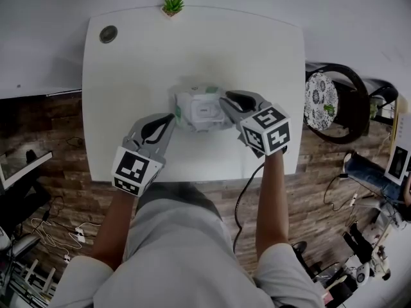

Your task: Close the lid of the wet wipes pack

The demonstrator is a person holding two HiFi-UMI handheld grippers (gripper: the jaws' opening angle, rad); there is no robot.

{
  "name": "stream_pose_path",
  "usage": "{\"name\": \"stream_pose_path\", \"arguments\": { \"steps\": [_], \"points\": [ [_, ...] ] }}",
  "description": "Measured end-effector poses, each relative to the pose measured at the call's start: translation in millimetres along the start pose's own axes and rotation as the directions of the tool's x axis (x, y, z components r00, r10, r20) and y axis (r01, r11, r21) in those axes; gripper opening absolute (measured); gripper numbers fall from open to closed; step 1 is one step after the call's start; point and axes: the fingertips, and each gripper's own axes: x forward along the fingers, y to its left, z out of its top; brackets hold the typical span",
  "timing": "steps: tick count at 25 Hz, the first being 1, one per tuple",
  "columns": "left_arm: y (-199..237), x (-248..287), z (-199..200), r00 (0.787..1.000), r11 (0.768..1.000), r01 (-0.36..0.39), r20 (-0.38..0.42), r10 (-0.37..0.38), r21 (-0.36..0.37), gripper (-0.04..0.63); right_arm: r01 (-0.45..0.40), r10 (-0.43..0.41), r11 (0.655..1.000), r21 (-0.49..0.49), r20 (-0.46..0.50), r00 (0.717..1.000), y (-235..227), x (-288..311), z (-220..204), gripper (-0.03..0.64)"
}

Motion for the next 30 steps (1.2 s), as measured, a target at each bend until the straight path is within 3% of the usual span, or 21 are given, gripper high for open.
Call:
{"name": "stream_pose_path", "arguments": {
  "steps": [16,30],
  "points": [
    [-33,-19,-3,1.000,1.000,-0.006,0.026,0.005,0.030,-0.002,-0.067,0.066,0.998,-0.014,-0.052,0.996,45,-5,-32,0.094],
    [-38,-22,-14,1.000,1.000,-0.018,0.012,0.018,0.021,-0.002,-0.066,0.065,0.998,-0.001,-0.131,0.989,56,18,-58,0.094]
  ]
}}
